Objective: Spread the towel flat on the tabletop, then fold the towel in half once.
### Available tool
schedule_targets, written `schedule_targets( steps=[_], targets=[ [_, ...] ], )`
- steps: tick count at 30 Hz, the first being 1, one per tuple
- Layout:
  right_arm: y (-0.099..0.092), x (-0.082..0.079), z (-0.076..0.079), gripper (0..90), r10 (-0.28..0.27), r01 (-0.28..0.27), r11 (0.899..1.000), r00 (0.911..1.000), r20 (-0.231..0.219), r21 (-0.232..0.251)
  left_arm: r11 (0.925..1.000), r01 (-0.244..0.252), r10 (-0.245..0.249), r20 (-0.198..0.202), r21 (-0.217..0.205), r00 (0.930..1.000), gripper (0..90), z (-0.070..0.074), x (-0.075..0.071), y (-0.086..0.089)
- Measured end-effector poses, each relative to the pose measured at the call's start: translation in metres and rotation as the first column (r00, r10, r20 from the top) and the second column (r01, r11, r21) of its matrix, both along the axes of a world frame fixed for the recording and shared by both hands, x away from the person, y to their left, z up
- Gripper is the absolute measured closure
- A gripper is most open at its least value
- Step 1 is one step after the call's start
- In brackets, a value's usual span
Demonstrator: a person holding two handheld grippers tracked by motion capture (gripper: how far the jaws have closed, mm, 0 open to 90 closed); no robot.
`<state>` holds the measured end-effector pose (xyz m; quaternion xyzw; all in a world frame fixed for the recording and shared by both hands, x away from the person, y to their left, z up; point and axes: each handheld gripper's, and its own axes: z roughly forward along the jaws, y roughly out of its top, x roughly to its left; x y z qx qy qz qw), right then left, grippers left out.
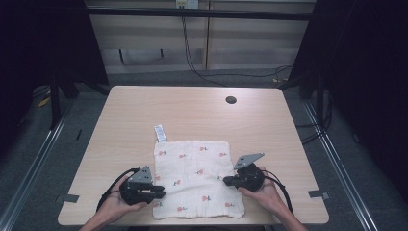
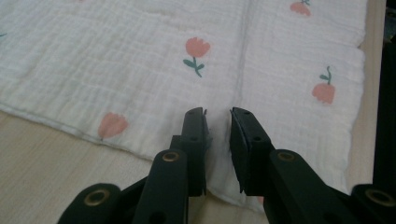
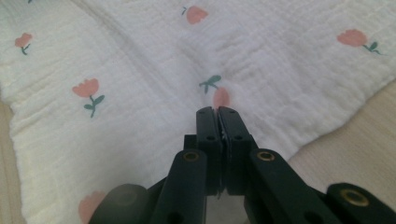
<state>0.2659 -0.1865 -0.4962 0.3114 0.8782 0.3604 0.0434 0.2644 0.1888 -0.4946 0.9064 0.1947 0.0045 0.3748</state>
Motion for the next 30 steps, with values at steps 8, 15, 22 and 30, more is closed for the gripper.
schedule_targets(
  steps=[8, 15, 22, 30],
  targets=[
    [-0.003, -0.005, 0.002, 81.5, -0.01, 0.01, 1.0, 0.9999, -0.001, -0.011, 0.9999, -0.015, 0.015, -0.005, -0.003, 0.9999, 66.2, 0.001, 0.006, -0.001],
    [-0.01, 0.008, 0.017, 70.9, -0.068, 0.065, 0.996, 0.996, 0.057, 0.062, 0.9959, -0.083, 0.083, -0.012, -0.036, 0.9965, 51.2, 0.007, 0.019, 0.006],
    [-0.016, 0.044, 0.019, 63.0, -0.166, 0.163, 0.986, 0.9813, 0.098, 0.033, 0.9787, -0.188, 0.188, 0.002, -0.083, 0.9821, 47.0, 0.019, 0.044, 0.017],
    [-0.016, 0.09, 0.016, 58.4, -0.214, 0.215, 0.977, 0.9696, 0.119, 0.005, 0.9656, -0.245, 0.248, 0.026, -0.087, 0.9683, 48.8, 0.029, 0.084, 0.005]
  ],
)
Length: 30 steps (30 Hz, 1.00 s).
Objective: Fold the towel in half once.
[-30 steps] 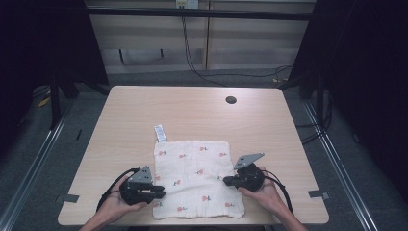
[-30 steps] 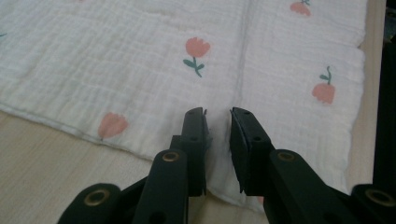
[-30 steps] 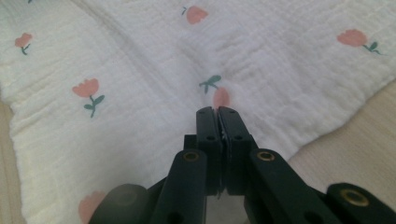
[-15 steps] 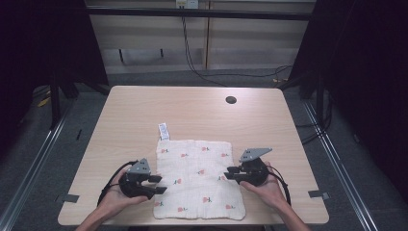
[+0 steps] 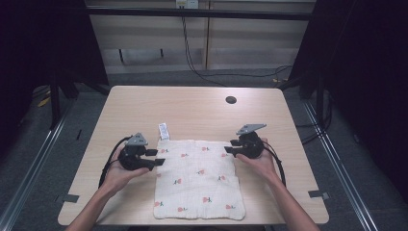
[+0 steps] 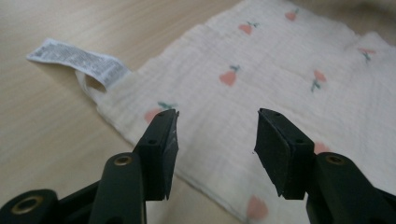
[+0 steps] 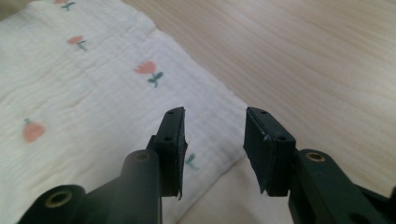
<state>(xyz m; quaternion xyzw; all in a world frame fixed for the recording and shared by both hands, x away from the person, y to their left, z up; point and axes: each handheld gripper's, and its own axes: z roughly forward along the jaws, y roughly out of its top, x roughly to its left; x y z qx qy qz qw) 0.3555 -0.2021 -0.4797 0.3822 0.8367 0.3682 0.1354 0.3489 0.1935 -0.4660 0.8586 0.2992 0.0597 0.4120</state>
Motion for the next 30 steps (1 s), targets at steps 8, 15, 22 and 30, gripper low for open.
schedule_targets(
  steps=[8, 15, 22, 30],
  targets=[
    [0.005, 0.025, -0.012, 57.6, -0.012, 0.011, 1.0, 0.9996, -0.024, -0.02, 0.9983, -0.057, 0.058, -0.008, 0.004, 0.9983, 46.8, -0.003, 0.032, -0.009],
    [0.004, 0.028, -0.021, 56.5, -0.014, 0.013, 1.0, 0.9991, -0.04, -0.026, 0.9923, -0.123, 0.123, -0.028, -0.013, 0.992, 46.7, -0.002, 0.052, 0.014],
    [0.008, 0.027, -0.023, 68.9, -0.002, 0.001, 0.999, 0.9995, -0.031, -0.034, 0.9909, -0.135, 0.135, -0.026, 0.01, 0.9905, 47.6, -0.013, 0.058, 0.013],
    [0.01, 0.026, -0.023, 81.9, 0.01, -0.011, 1.0, 0.9989, -0.045, -0.017, 0.9912, -0.119, 0.121, -0.041, 0.058, 0.9918, 48.3, -0.035, 0.062, 0.002]
  ],
)
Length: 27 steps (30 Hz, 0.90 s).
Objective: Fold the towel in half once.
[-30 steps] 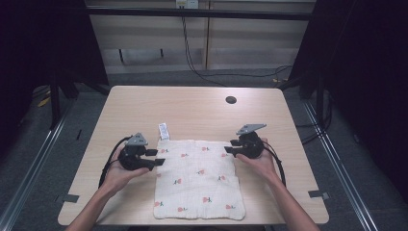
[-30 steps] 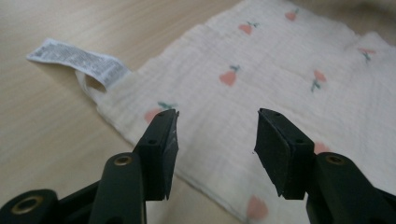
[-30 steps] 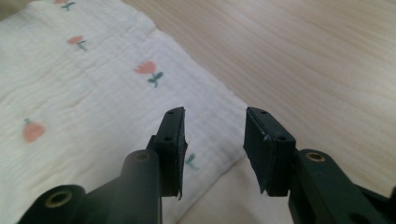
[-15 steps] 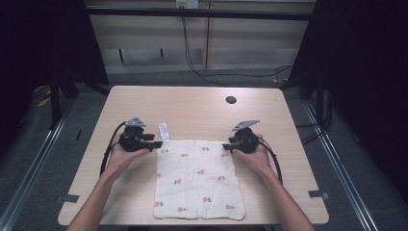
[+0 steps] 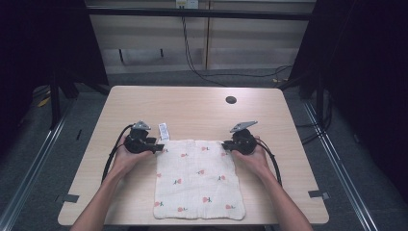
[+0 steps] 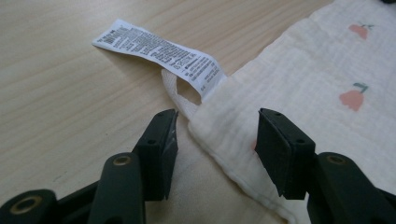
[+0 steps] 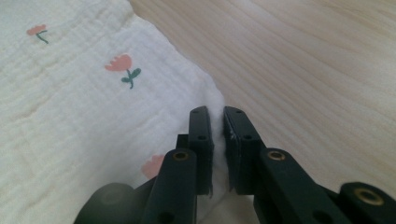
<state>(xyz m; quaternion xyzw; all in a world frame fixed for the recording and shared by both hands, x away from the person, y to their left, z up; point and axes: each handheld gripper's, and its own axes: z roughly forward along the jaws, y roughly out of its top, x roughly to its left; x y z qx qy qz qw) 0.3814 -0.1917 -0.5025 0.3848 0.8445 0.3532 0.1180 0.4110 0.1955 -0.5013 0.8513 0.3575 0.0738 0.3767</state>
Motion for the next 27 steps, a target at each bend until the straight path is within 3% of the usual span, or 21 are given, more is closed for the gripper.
schedule_targets(
  steps=[4, 6, 8, 12, 15, 19, 23, 27],
  targets=[
    [0.0, 0.0, 0.0, 82.5, -0.003, 0.003, 1.0, 1.0, -0.004, 0.001, 0.9997, -0.015, 0.015, 0.0, -0.017, 0.9999, 48.8, -0.001, 0.001, -0.002],
    [0.0, 0.0, 0.0, 82.7, -0.003, 0.003, 1.0, 1.0, -0.006, 0.008, 0.9998, 0.014, -0.014, 0.023, 0.013, 0.9996, 54.4, -0.001, -0.001, -0.004],
    [0.0, -0.001, 0.0, 82.8, -0.002, 0.002, 1.0, 1.0, -0.002, 0.006, 0.9998, 0.021, -0.021, 0.028, 0.009, 0.9994, 58.4, -0.001, -0.003, -0.006],
    [0.002, -0.001, 0.0, 83.4, -0.008, 0.008, 1.0, 1.0, 0.002, -0.004, 0.9984, 0.038, -0.039, 0.045, 0.042, 0.9982, 75.9, 0.0, -0.007, -0.01],
    [0.002, -0.001, 0.0, 84.5, -0.004, 0.004, 1.0, 1.0, -0.003, -0.002, 0.9968, 0.068, -0.07, 0.035, 0.041, 0.9969, 84.2, 0.001, -0.009, -0.016],
    [0.0, 0.0, -0.001, 85.3, -0.01, 0.011, 1.0, 0.9998, -0.02, 0.029, 0.9976, 0.069, -0.069, 0.01, 0.004, 0.9976, 86.2, -0.001, -0.008, -0.017],
    [-0.006, 0.001, -0.003, 85.4, -0.018, 0.023, 0.996, 0.9984, -0.053, 0.091, 0.9969, 0.074, -0.074, -0.008, -0.025, 0.9972, 86.2, -0.002, -0.008, -0.015],
    [-0.012, 0.001, 0.0, 85.8, -0.024, 0.031, 0.991, 0.9983, -0.053, 0.132, 0.9958, 0.069, -0.07, -0.016, -0.061, 0.9974, 86.2, 0.001, -0.009, -0.012]
  ],
)
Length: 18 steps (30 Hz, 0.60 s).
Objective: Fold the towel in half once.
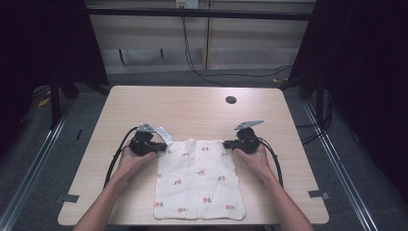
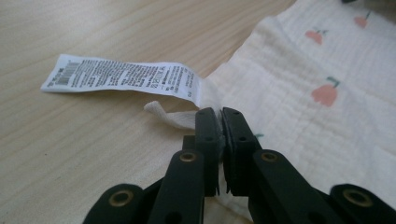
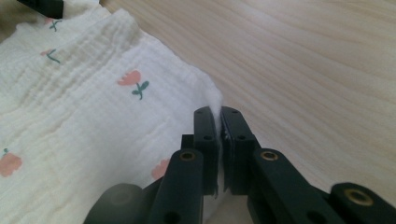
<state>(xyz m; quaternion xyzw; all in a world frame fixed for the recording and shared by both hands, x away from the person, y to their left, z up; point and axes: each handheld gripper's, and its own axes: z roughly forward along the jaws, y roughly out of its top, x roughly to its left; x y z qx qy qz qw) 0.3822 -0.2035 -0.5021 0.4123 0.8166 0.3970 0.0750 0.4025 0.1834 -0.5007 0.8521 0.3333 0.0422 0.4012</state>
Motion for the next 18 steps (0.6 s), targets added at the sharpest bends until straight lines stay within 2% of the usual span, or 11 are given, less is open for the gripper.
schedule_targets(
  steps=[1, 4, 7, 10, 11, 12, 14, 18],
  targets=[
    [-0.001, 0.0, 0.001, 85.8, 0.004, -0.004, 1.0, 1.0, 0.003, 0.008, 0.9997, 0.001, -0.001, 0.002, -0.026, 1.0, 86.2, 0.003, 0.0, 0.002],
    [-0.005, -0.001, 0.006, 85.7, 0.007, -0.008, 1.0, 0.9996, 0.028, 0.029, 0.9989, -0.005, 0.006, 0.011, -0.047, 0.9999, 86.2, 0.009, -0.001, 0.006],
    [-0.007, 0.0, 0.01, 85.7, -0.006, 0.003, 0.997, 0.999, 0.044, 0.073, 0.9979, -0.006, 0.007, 0.017, -0.064, 0.9998, 86.2, 0.011, -0.001, 0.008],
    [-0.007, 0.001, 0.013, 85.8, 0.001, -0.005, 0.997, 0.9986, 0.053, 0.074, 0.9984, -0.004, 0.006, 0.031, -0.057, 0.9995, 86.2, 0.014, -0.002, 0.009],
    [-0.008, 0.0, 0.016, 85.9, 0.004, -0.009, 0.995, 0.9982, 0.059, 0.097, 0.9994, -0.023, 0.025, 0.06, -0.024, 0.9979, 86.1, 0.017, -0.004, 0.01],
    [-0.009, 0.0, 0.017, 85.9, 0.002, -0.008, 0.994, 0.9981, 0.061, 0.109, 0.9995, -0.026, 0.027, 0.072, -0.014, 0.997, 86.1, 0.018, -0.005, 0.012],
    [-0.013, -0.002, 0.023, 86.1, -0.004, -0.005, 0.991, 0.9977, 0.067, 0.136, 0.9997, -0.019, 0.02, 0.072, -0.018, 0.9972, 86.1, 0.022, -0.007, 0.015],
    [-0.018, -0.004, 0.031, 86.4, -0.005, -0.008, 0.988, 0.9963, 0.086, 0.151, 0.998, -0.021, 0.026, 0.079, -0.06, 0.9965, 86.2, 0.029, -0.008, 0.02]
  ],
)
